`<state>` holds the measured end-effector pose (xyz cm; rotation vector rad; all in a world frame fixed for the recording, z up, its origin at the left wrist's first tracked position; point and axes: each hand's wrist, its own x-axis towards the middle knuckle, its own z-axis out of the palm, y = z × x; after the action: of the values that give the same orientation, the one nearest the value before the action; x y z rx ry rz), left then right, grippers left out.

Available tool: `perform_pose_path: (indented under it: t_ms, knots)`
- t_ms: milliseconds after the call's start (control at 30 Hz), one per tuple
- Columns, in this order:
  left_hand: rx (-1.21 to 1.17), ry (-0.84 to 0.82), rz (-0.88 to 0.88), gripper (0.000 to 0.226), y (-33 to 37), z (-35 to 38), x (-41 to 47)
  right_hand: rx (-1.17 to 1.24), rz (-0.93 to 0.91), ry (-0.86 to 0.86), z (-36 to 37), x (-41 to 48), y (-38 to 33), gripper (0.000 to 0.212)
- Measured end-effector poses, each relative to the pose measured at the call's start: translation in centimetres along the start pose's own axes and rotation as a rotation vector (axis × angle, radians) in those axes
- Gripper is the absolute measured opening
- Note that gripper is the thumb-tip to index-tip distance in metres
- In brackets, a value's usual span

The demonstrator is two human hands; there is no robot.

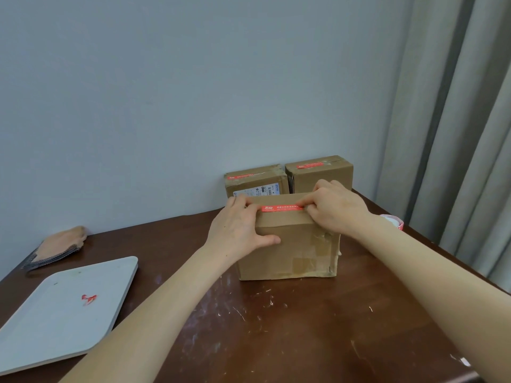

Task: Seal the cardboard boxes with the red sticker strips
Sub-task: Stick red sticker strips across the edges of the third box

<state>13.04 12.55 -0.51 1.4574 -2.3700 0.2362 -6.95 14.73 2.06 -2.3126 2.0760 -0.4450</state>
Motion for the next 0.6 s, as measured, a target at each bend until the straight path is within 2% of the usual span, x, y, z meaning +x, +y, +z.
perform_pose_path:
  t_ms: [100, 233, 600]
  knots:
    - [-0.049, 0.023, 0.019, 0.073, -0.33, -0.05, -0.59, -0.038, -0.055, 0.024, 0.28, -0.22, -0.29, 0.038]
    - [-0.049, 0.032, 0.042, 0.062, -0.46, -0.22, -0.92, -0.029, -0.041, 0.01, 0.58, -0.1, -0.45, 0.037]
    - [0.011, -0.01, 0.046, 0.056, -0.33, -0.75, -0.32, 0.028, 0.0, -0.028, -0.01, -0.26, -0.33, 0.034]
